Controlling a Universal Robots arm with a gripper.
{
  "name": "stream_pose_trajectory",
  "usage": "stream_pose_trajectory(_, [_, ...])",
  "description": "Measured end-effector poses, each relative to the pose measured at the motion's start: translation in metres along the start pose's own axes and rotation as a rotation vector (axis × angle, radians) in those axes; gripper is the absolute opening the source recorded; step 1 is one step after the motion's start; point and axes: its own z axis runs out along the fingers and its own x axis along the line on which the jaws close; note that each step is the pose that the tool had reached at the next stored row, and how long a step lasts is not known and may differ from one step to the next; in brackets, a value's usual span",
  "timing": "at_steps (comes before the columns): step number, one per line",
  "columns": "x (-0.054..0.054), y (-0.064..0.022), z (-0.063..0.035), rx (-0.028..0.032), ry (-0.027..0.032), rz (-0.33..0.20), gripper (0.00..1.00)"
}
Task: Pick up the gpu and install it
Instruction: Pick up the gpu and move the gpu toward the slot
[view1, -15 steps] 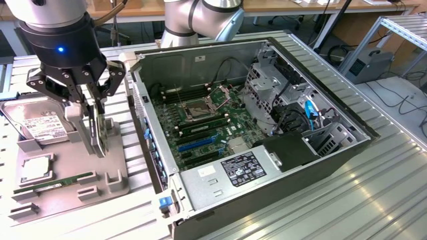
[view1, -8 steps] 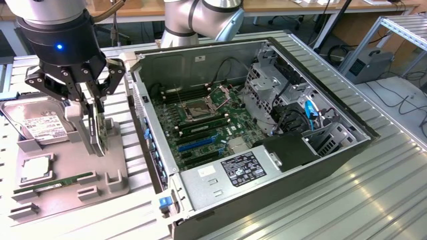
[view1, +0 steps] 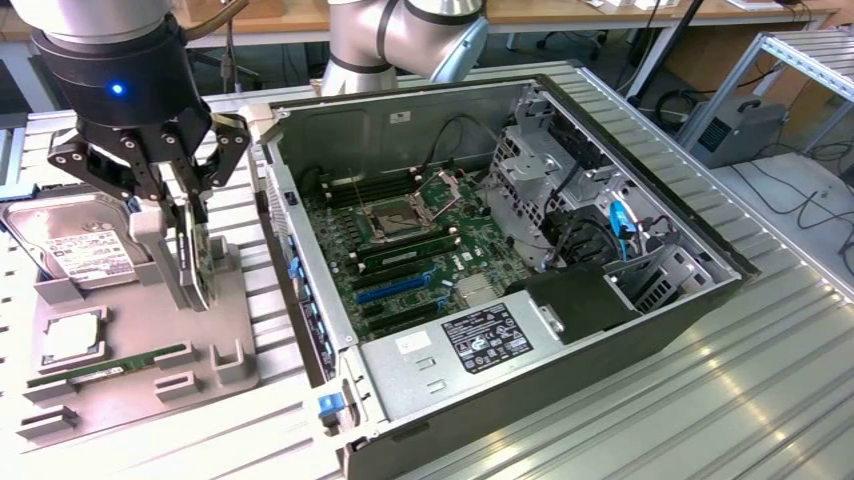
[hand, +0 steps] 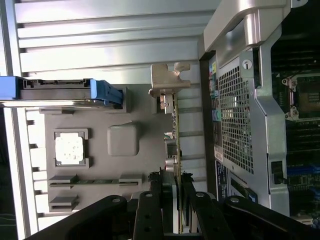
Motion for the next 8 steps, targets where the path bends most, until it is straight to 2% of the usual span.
stream_pose_trajectory(8, [-0.0001, 0.0001, -0.0034, -0.0001, -0.0001, 0.0, 0.27])
